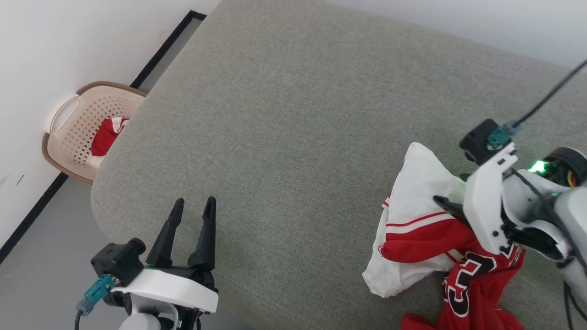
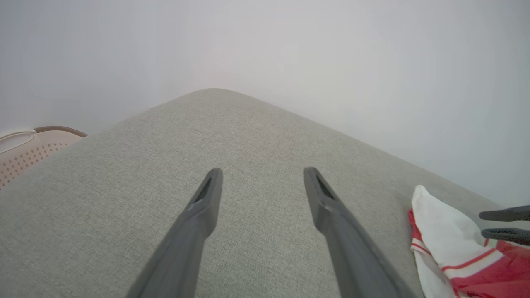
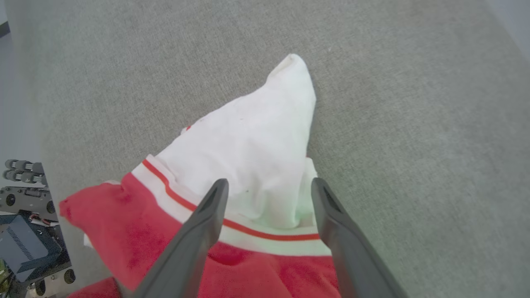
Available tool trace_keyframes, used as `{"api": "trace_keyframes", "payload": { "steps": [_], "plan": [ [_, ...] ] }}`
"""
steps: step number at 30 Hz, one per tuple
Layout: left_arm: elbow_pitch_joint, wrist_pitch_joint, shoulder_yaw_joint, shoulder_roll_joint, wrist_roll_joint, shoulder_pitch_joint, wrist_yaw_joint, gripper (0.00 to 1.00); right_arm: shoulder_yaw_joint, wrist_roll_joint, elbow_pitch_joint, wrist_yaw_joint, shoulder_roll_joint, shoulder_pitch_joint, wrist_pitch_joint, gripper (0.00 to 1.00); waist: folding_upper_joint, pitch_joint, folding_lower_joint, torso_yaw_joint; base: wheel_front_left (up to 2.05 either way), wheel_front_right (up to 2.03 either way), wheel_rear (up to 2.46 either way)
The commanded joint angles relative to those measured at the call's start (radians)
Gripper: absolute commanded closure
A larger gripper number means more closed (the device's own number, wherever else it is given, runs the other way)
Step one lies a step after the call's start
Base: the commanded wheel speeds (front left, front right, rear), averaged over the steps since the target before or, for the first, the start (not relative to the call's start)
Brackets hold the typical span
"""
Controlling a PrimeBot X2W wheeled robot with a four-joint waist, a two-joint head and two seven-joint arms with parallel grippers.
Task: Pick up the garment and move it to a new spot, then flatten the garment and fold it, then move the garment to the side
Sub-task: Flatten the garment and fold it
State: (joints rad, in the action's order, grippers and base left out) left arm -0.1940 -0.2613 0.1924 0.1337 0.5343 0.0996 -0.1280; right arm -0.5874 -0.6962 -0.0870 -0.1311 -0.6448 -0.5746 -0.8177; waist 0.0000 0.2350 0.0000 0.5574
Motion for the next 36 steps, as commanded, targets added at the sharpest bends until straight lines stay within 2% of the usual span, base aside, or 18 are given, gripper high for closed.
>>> {"api": "trace_keyframes", "payload": {
  "steps": [1,6,7,8,9,14,20,28,31,36],
  "plan": [
    [0.004,-0.005,-0.003,-0.002,0.000,0.008,-0.003,0.00,-0.020,-0.008,-0.024,0.001,0.006,-0.017,0.000,0.00,0.0000,0.008,0.0000,0.003,0.00,0.00,0.00],
    [0.012,-0.005,-0.015,-0.013,-0.001,0.002,-0.003,0.00,-0.135,-0.033,-0.121,0.001,0.021,-0.078,0.000,0.00,0.0000,0.026,0.0000,0.009,0.00,0.00,0.00],
    [0.013,-0.005,-0.016,-0.016,-0.002,0.002,-0.003,0.00,-0.157,-0.034,-0.137,0.001,0.021,-0.093,0.013,0.04,0.0000,0.029,0.0000,0.009,0.00,0.00,0.00],
    [0.014,-0.005,-0.017,-0.019,-0.004,0.002,-0.003,0.00,-0.168,-0.040,-0.155,0.001,0.022,-0.106,0.029,0.78,0.0000,0.031,0.0000,0.009,0.00,0.00,0.00],
    [0.014,-0.005,-0.018,-0.020,-0.005,0.002,-0.003,0.00,-0.181,-0.046,-0.173,0.001,0.022,-0.115,0.037,1.00,0.0000,0.033,0.0000,0.009,0.00,0.00,0.00],
    [0.011,-0.005,-0.025,-0.022,-0.011,-0.001,-0.003,0.00,-0.195,-0.072,-0.192,0.001,0.006,-0.166,0.094,1.00,0.0000,0.029,0.0000,0.006,0.00,0.00,0.00],
    [0.003,-0.005,-0.024,-0.008,-0.009,-0.011,-0.003,0.00,-0.101,-0.093,-0.182,0.001,-0.049,-0.172,0.169,1.00,0.0000,0.003,0.0000,-0.011,0.00,0.00,0.00],
    [0.014,-0.005,-0.033,0.014,-0.006,-0.017,-0.003,0.00,0.152,-0.048,-0.247,0.001,-0.102,-0.086,0.222,1.00,0.0000,-0.013,0.0000,-0.063,0.00,0.00,0.00],
    [0.015,-0.005,-0.035,0.018,-0.008,-0.019,-0.003,0.00,0.263,-0.020,-0.296,0.001,-0.094,-0.023,0.216,1.00,0.0000,-0.018,0.0000,-0.078,0.00,0.00,0.00],
    [0.015,-0.005,-0.028,0.023,-0.007,-0.003,-0.003,0.00,0.390,0.026,-0.362,0.001,-0.055,0.085,0.185,1.00,0.0000,-0.015,0.0000,-0.092,0.00,0.00,0.00]
  ]
}}
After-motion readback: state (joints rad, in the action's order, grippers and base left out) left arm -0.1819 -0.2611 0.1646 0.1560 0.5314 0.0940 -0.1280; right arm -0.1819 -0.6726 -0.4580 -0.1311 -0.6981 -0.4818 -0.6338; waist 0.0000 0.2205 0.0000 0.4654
